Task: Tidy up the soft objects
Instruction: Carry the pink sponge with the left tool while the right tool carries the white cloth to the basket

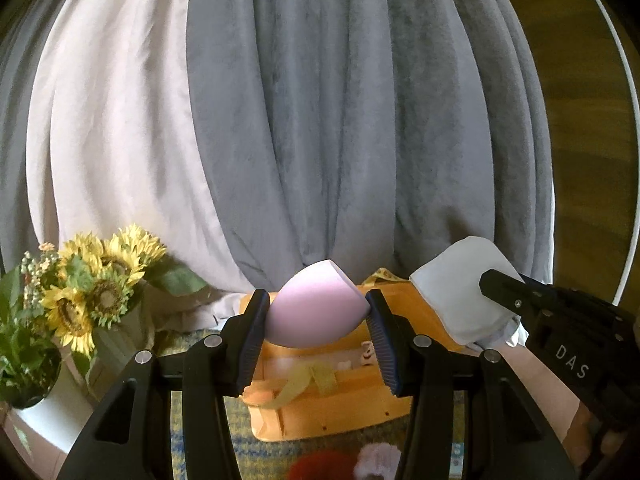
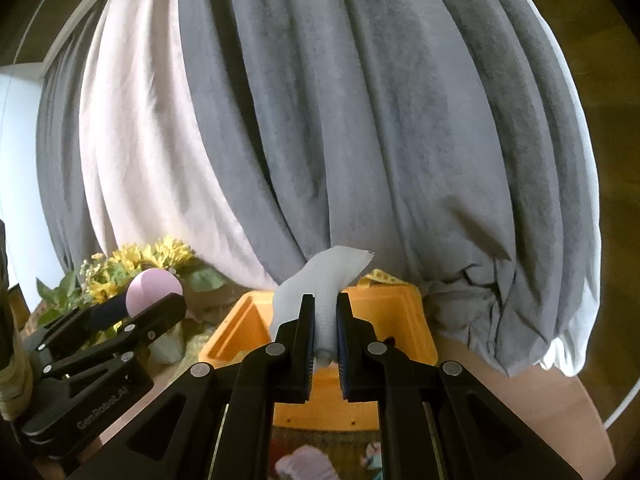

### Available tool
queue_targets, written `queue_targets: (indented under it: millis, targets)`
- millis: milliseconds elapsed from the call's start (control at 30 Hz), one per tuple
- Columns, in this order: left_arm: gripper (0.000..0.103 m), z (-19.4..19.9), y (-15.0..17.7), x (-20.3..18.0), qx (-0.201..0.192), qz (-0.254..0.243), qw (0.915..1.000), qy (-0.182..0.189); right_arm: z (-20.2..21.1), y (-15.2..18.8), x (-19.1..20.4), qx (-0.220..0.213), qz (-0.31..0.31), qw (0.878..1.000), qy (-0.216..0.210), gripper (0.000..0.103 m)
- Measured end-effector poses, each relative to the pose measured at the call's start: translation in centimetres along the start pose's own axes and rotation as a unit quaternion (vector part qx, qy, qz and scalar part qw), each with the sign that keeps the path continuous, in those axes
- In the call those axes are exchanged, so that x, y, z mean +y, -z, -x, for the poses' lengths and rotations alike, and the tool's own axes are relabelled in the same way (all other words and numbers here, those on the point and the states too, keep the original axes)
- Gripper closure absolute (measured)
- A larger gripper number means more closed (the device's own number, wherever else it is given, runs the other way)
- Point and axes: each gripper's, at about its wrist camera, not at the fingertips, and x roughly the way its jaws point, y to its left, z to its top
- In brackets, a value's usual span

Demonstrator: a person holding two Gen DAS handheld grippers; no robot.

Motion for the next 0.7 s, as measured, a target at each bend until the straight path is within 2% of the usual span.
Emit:
queue_targets:
  millis: [400,700]
  targets:
    - [0.055,-5.6,-1.6,0.7,0.014,-0.008,0.9999,-0.002,-5.4,-1.8,-1.1,0.009,-0.015,1.000,0.002,0.092]
    - [0.054,-10.0,-1.3,0.7,0.036,-0.033,0.9987,-0.016,-10.5,-2.1,-1.7,0.045,-0.019,0.999,0.001,0.092]
